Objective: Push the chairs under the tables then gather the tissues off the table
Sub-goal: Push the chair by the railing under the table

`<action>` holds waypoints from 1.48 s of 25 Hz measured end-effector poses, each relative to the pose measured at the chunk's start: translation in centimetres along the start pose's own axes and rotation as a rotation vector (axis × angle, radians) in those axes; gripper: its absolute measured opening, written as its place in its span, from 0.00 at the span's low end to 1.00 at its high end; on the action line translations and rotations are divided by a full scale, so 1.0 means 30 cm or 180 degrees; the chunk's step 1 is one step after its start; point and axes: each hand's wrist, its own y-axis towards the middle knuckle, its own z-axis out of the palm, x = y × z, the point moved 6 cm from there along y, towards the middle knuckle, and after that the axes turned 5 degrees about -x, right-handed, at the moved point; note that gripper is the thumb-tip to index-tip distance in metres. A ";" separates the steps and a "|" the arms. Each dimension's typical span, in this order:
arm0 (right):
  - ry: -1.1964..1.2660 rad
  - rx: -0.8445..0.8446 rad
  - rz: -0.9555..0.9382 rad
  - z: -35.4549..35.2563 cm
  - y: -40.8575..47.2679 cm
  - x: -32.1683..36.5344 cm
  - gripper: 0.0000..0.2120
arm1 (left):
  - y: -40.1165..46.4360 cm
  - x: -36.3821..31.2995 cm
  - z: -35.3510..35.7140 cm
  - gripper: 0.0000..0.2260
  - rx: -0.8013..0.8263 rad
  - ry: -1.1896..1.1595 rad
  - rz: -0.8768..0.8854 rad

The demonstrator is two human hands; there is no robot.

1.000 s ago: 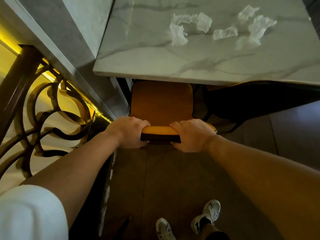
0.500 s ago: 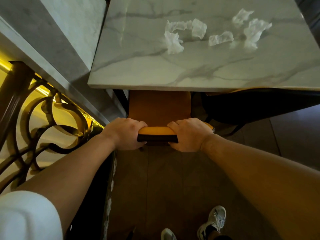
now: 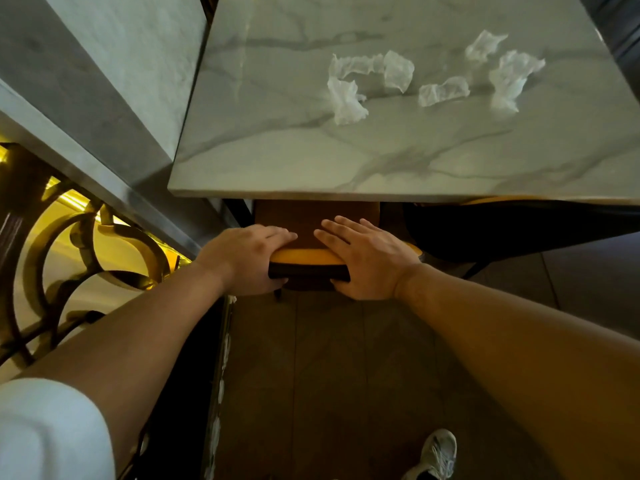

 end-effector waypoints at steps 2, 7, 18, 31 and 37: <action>0.0013 -0.0014 0.0016 -0.004 0.030 -0.013 0.43 | 0.025 0.019 -0.010 0.36 -0.0020 0.0031 0.0032; -0.0020 -0.0076 0.0044 -0.026 0.113 -0.047 0.44 | 0.097 0.089 -0.033 0.38 -0.0032 0.0100 -0.0001; -0.0067 -0.0259 0.0012 -0.109 0.326 -0.149 0.38 | 0.301 0.270 -0.078 0.39 -0.0018 0.0192 0.0055; -0.0113 -0.0136 -0.0048 -0.112 0.327 -0.151 0.39 | 0.298 0.267 -0.080 0.39 -0.0149 0.0120 0.0333; -0.0013 -0.0165 -0.0111 -0.108 0.327 -0.159 0.33 | 0.306 0.280 -0.057 0.37 0.0005 0.0181 0.0245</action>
